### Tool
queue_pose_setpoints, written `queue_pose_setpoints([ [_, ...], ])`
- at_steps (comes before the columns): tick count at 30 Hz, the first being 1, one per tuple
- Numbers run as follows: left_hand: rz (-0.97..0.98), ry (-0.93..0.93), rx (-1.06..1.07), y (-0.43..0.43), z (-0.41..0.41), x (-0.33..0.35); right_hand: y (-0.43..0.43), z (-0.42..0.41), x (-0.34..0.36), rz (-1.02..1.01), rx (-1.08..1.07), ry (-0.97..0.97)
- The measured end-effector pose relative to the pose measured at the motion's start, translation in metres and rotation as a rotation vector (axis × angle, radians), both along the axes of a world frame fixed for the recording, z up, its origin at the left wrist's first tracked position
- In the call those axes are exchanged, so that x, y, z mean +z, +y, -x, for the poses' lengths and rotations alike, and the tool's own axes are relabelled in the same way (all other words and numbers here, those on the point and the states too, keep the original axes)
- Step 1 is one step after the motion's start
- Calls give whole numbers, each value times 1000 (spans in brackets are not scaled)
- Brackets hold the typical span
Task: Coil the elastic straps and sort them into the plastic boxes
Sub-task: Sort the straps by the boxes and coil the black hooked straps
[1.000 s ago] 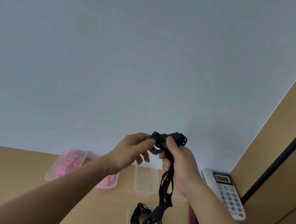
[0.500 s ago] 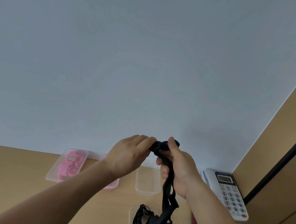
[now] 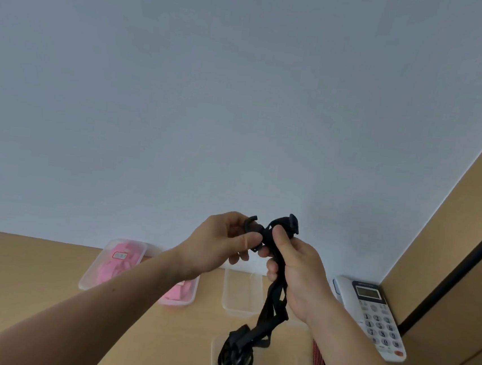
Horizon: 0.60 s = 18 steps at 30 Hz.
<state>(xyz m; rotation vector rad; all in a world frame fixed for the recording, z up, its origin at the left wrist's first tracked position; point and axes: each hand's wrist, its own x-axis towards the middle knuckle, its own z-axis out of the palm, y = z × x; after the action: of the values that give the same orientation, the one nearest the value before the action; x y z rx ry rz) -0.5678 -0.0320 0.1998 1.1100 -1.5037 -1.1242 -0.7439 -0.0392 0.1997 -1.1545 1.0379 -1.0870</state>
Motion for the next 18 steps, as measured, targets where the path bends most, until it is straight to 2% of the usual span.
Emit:
queue_pose_setpoints([
  [3, 150, -199, 137, 2, 6, -4, 3, -3, -1, -35, -29, 80],
  [8, 626, -584, 290, 1, 9, -11, 6, 1, 2, -96, 14, 128],
  [11, 1012, -791, 314, -5, 4, -18, 4, 7, 5, -196, 111, -7],
  [14, 1255, -903, 343, -11, 1, -25, 2, 8, 6, -283, 222, -211],
  [16, 1308, -919, 321, -13, -1, -28, 1, 7, 3, -294, 166, -258],
  [17, 1263, -885, 280, -12, 0, -29, 0, 6, 1, -287, 117, -264],
  [18, 1132, -804, 225, -11, 1, -29, -1, 6, -1, -272, 72, -270],
])
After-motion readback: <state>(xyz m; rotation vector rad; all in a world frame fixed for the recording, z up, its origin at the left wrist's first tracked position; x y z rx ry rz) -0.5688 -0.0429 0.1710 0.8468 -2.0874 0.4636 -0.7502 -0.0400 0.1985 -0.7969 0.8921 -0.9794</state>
